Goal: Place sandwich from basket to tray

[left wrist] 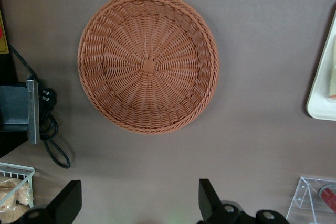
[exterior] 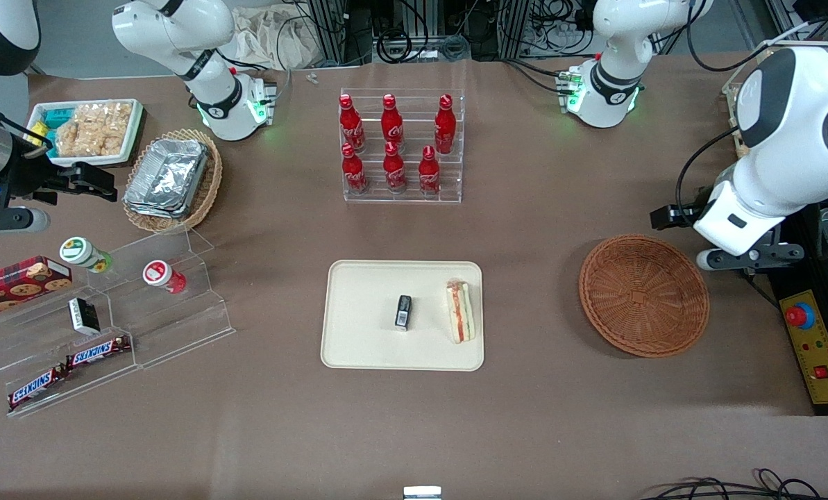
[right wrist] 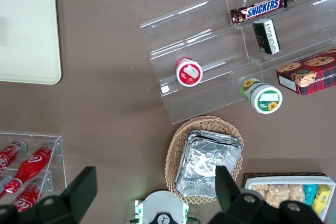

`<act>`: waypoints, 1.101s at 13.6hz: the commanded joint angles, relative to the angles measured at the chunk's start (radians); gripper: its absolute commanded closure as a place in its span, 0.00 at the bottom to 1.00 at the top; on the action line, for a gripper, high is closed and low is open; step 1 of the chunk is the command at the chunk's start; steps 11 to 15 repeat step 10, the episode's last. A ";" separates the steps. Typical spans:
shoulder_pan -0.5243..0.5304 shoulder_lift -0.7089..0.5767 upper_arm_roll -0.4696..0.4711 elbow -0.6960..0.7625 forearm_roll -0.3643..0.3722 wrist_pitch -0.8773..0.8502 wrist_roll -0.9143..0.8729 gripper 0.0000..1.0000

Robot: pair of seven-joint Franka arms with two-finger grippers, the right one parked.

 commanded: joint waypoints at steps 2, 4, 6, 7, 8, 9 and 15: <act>-0.084 -0.077 0.068 -0.095 -0.023 0.040 0.027 0.00; -0.138 -0.079 0.140 -0.088 -0.023 0.025 0.051 0.00; -0.132 -0.051 0.145 -0.010 -0.026 -0.010 0.129 0.00; -0.132 -0.015 0.145 0.050 -0.028 -0.053 0.164 0.00; -0.132 0.021 0.145 0.107 -0.031 -0.096 0.177 0.00; -0.132 0.044 0.145 0.144 -0.042 -0.135 0.182 0.00; -0.122 0.050 0.146 0.156 -0.057 -0.155 0.183 0.00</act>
